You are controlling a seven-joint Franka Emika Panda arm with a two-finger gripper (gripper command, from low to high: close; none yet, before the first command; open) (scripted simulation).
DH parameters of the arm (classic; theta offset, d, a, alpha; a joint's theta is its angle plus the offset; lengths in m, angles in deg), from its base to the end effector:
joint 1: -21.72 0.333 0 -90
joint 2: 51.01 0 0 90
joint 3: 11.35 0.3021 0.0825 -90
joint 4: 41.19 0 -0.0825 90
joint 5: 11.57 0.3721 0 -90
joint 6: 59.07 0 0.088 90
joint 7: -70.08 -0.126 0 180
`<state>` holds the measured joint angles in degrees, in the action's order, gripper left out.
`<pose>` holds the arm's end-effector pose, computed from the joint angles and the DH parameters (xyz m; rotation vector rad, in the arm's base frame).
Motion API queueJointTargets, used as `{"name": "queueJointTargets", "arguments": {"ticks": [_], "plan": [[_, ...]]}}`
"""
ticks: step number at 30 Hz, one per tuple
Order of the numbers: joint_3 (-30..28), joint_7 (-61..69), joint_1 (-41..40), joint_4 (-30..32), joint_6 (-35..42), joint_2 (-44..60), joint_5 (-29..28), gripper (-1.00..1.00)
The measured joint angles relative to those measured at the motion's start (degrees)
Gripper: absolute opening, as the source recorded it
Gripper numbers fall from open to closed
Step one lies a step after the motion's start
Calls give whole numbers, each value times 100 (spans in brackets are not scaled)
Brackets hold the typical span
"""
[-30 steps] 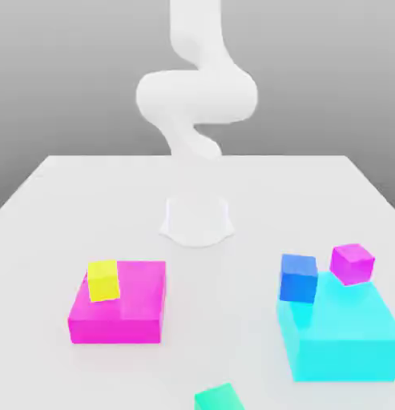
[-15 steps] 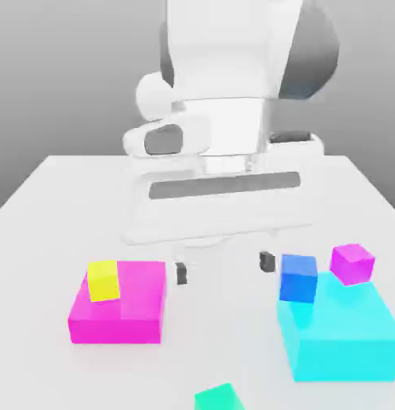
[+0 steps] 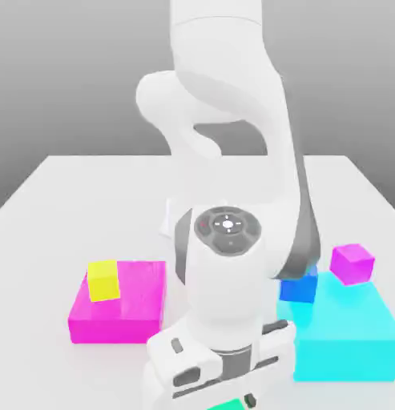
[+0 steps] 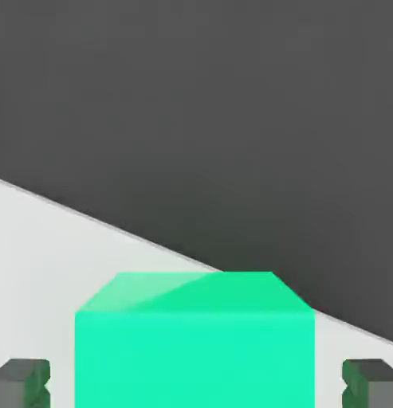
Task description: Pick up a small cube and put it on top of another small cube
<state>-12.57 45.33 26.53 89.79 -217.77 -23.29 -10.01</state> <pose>0.5127 0.0303 0.1194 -3.0813 0.6122 -0.0003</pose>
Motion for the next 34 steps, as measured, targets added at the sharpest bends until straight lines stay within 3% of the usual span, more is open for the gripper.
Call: {"name": "queueJointTargets", "arguments": {"ticks": [4, 10, 18, 26, 31, 32, 34], "plan": [[3, -1, -2, -2, -8, 14, -3, -100], [129, 221, 133, 305, 790, -1089, -100, -100], [1072, 2070, 1072, 1174, 1580, -2742, -14, -100], [1443, 4224, 2256, 2054, 2357, -4428, 411, -100], [1583, 4358, 2345, 2411, 1423, -3847, 317, -100], [1594, 4342, 2337, 2446, 1292, -3750, 292, 100], [1594, 4342, 2337, 2446, 1292, -3750, 292, 100]]}}
